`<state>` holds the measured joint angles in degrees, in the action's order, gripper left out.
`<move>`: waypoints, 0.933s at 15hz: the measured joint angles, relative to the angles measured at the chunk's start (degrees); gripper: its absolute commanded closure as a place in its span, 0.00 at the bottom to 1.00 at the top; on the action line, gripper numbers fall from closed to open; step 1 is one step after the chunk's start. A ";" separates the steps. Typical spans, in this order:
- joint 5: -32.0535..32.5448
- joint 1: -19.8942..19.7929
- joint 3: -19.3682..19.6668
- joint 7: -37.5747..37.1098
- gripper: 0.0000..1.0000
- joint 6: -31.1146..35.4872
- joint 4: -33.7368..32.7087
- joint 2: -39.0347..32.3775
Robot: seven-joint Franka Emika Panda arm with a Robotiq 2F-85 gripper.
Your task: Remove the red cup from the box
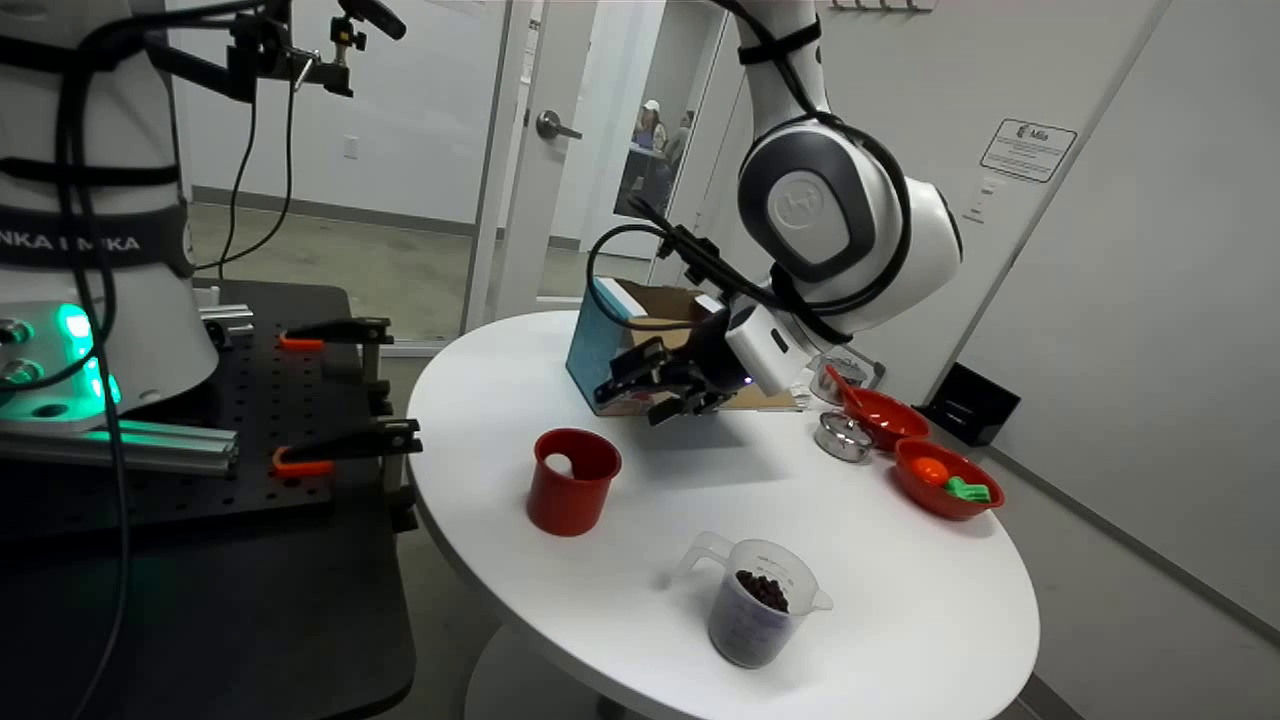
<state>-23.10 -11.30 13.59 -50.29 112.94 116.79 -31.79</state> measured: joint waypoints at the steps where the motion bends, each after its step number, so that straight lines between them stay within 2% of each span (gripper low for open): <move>1: 0.01 0.18 -0.33 0.76 0.00 0.51 0.55 0.94; 6: 1.41 2.12 -0.61 1.31 0.00 3.26 4.54 7.12; 10: 8.31 4.73 -1.88 3.93 0.00 2.00 6.24 12.71; 14: 14.39 8.64 -4.93 4.32 0.00 -2.24 5.46 17.51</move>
<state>-8.71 -2.67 8.65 -45.96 110.70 122.26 -14.28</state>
